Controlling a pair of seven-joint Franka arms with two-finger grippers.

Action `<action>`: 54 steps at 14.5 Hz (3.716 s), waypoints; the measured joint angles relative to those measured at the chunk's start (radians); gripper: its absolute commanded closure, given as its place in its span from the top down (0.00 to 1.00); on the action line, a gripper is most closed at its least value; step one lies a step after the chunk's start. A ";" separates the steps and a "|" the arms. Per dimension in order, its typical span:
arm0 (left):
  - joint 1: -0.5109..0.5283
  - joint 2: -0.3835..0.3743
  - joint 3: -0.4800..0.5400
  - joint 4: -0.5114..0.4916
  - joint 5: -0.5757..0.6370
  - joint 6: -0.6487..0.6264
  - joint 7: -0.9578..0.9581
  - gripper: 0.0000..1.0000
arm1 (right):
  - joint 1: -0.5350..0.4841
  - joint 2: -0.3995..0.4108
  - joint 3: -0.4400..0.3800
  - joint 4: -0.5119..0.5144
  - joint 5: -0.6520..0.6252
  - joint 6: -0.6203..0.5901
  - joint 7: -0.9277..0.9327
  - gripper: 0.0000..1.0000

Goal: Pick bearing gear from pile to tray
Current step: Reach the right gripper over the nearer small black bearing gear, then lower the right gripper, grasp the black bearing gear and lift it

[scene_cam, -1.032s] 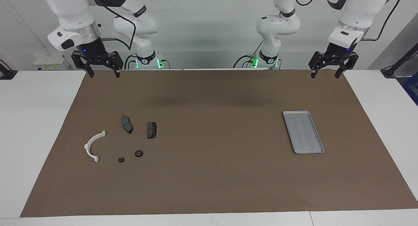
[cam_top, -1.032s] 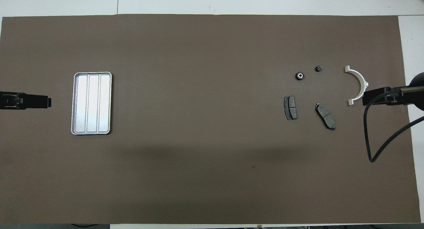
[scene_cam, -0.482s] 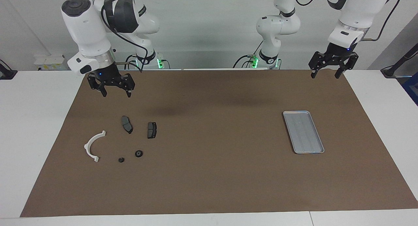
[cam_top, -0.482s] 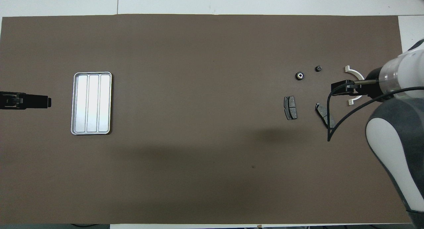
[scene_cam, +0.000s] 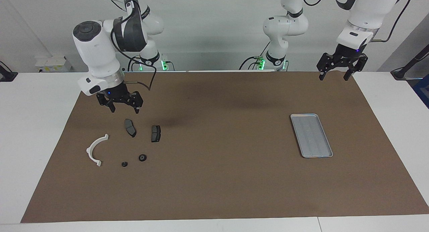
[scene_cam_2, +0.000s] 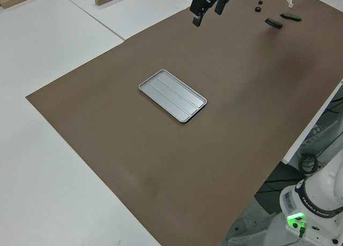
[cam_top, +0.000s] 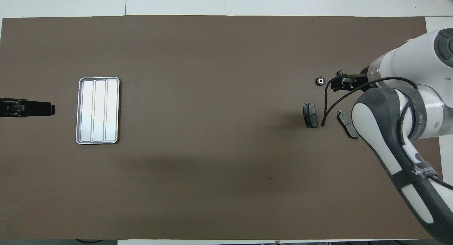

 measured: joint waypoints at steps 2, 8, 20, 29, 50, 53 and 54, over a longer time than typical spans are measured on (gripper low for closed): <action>0.000 0.000 0.000 0.000 0.000 0.000 0.000 1.00 | 0.000 0.055 0.000 -0.001 0.000 0.058 0.030 1.00; 0.000 0.000 0.000 0.000 0.000 0.000 0.000 1.00 | 0.001 0.197 0.000 0.000 0.000 0.223 0.110 1.00; 0.000 0.000 0.000 0.000 0.000 0.000 0.000 1.00 | 0.034 0.358 0.001 0.116 0.000 0.285 0.252 1.00; 0.000 0.000 0.000 0.000 0.000 0.000 0.000 1.00 | 0.024 0.386 -0.005 0.144 0.000 0.285 0.255 0.97; 0.000 0.000 0.000 0.000 0.000 0.000 0.000 1.00 | 0.019 0.387 -0.009 0.181 0.006 0.180 0.275 0.10; 0.000 0.000 0.000 0.000 0.000 0.000 0.000 1.00 | 0.019 0.387 -0.009 0.182 0.006 0.177 0.275 0.00; 0.000 0.000 0.000 0.000 0.000 0.000 0.000 1.00 | 0.019 0.387 -0.009 0.182 0.006 0.176 0.275 0.00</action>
